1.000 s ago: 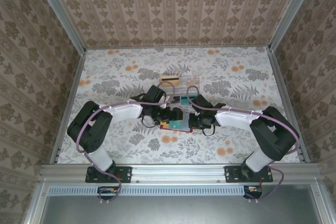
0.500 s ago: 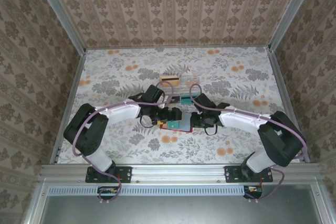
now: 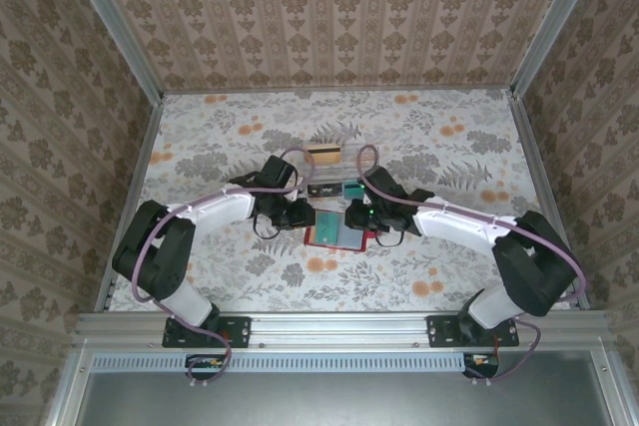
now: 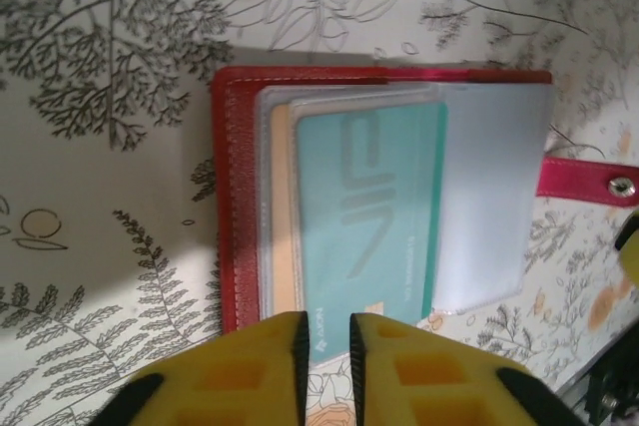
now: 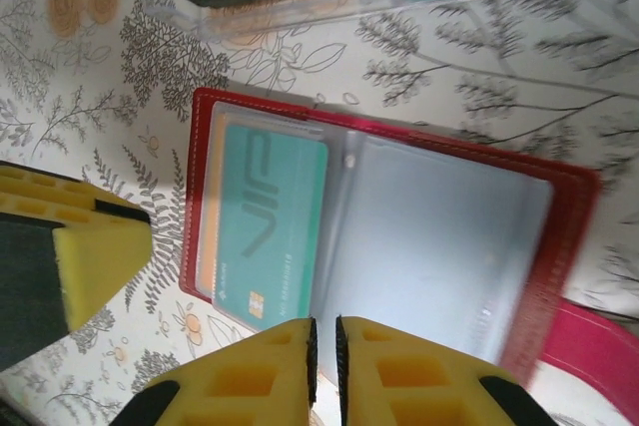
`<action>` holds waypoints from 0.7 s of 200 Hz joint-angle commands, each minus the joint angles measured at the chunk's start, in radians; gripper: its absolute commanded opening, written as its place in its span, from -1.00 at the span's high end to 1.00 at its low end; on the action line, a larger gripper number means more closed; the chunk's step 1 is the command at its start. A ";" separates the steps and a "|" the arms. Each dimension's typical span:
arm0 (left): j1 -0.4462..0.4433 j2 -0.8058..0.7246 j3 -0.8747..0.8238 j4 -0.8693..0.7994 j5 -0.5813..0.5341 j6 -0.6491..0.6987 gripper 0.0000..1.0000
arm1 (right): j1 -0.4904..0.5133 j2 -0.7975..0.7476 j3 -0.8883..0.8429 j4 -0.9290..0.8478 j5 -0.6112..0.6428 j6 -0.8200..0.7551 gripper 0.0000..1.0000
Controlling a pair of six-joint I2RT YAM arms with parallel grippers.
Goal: Take the credit cards out of the card holder
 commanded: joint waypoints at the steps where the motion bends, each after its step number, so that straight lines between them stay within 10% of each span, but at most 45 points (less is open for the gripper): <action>1: 0.001 0.045 0.006 -0.005 0.000 0.015 0.78 | 0.006 0.053 0.016 0.103 -0.087 0.074 0.70; 140: -0.015 0.123 0.001 0.015 0.001 0.009 0.85 | -0.016 0.199 -0.027 0.221 -0.155 0.174 0.67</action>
